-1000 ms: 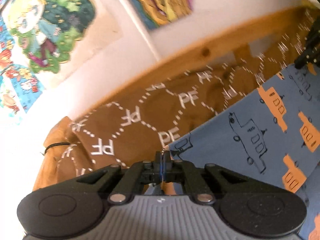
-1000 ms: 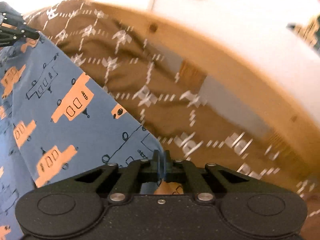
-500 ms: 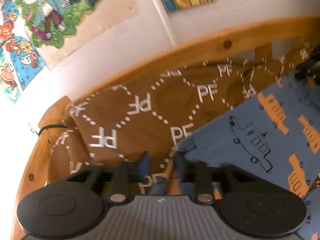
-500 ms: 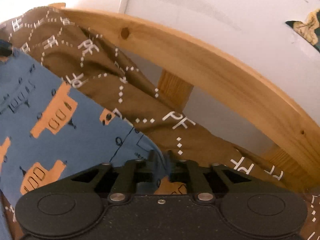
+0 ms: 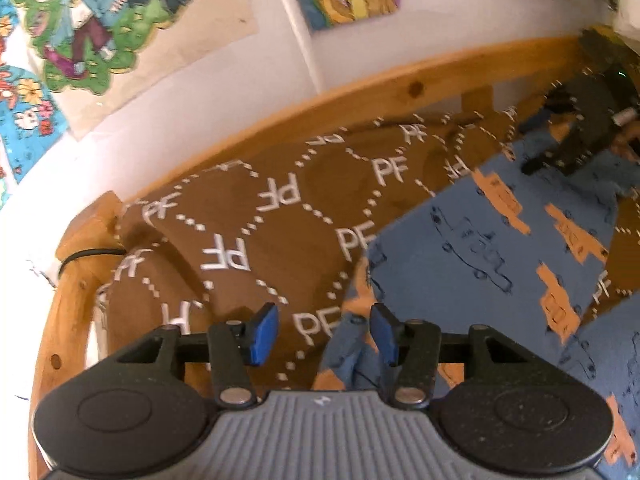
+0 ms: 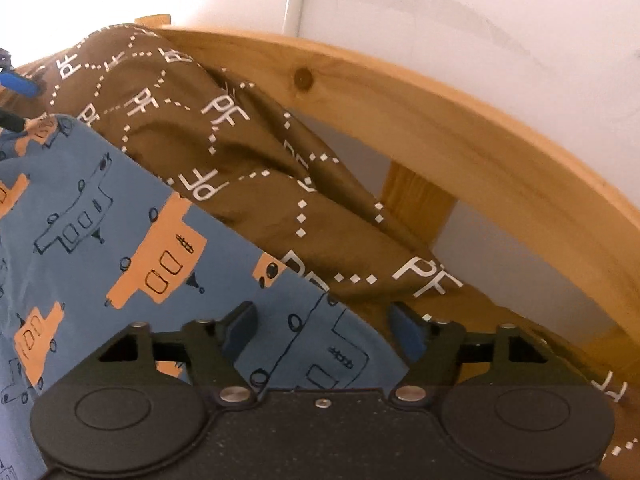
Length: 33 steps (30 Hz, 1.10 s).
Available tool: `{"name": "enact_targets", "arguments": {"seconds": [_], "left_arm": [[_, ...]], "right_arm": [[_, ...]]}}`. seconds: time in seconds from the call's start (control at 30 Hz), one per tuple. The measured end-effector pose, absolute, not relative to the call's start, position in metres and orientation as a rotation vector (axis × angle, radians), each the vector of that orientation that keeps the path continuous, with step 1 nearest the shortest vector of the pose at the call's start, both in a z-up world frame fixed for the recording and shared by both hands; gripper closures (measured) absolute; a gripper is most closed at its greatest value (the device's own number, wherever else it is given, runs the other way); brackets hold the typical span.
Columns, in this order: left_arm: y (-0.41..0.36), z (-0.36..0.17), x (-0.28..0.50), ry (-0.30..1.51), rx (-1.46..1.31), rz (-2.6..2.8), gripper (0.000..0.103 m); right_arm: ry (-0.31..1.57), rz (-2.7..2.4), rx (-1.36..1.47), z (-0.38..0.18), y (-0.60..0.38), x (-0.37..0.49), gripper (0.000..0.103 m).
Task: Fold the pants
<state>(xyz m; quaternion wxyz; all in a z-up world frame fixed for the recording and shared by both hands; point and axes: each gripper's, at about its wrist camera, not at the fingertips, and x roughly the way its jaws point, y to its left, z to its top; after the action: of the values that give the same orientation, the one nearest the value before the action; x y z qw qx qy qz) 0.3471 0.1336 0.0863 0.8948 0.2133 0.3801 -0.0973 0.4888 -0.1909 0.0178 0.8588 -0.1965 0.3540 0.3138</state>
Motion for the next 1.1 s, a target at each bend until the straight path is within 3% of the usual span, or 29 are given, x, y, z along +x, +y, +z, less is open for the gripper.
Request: {"name": "enact_targets", "arguments": {"seconds": [0.2, 0.23, 0.27, 0.3, 0.33, 0.37, 0.43, 0.47, 0.9, 1.1], "left_arm": [[0.125, 0.085, 0.344, 0.791, 0.456, -0.260, 0.048], [0.123, 0.083, 0.346, 0.798, 0.487, -0.232, 0.051], [0.120, 0.079, 0.350, 0.810, 0.516, -0.196, 0.070], [0.119, 0.075, 0.353, 0.830, 0.538, -0.168, 0.090], [0.119, 0.071, 0.355, 0.849, 0.542, -0.153, 0.093], [0.119, 0.071, 0.355, 0.854, 0.533, -0.155, 0.096], [0.119, 0.072, 0.351, 0.833, 0.535, -0.157, 0.099], [0.118, 0.073, 0.348, 0.819, 0.542, -0.150, 0.100], [0.097, 0.084, 0.254, 0.469, 0.794, -0.133, 0.100], [0.089, 0.074, 0.190, 0.417, 0.881, -0.197, 0.100]], "right_arm": [[0.768, 0.661, -0.396, 0.018, -0.190, 0.498, 0.027], [0.770, 0.658, -0.406, 0.018, -0.190, 0.498, 0.032], [0.771, 0.661, -0.415, 0.018, -0.190, 0.497, 0.037], [0.775, 0.675, -0.419, 0.019, -0.190, 0.495, 0.048], [0.776, 0.686, -0.421, 0.019, -0.190, 0.493, 0.062], [0.777, 0.697, -0.428, 0.021, -0.190, 0.490, 0.069], [0.763, 0.701, -0.458, 0.023, -0.187, 0.481, 0.097], [0.751, 0.699, -0.474, 0.024, -0.188, 0.476, 0.100], [0.430, 0.607, -0.473, 0.077, -0.248, 0.322, 0.103], [0.349, 0.607, -0.495, 0.075, -0.262, 0.224, 0.103]]}}
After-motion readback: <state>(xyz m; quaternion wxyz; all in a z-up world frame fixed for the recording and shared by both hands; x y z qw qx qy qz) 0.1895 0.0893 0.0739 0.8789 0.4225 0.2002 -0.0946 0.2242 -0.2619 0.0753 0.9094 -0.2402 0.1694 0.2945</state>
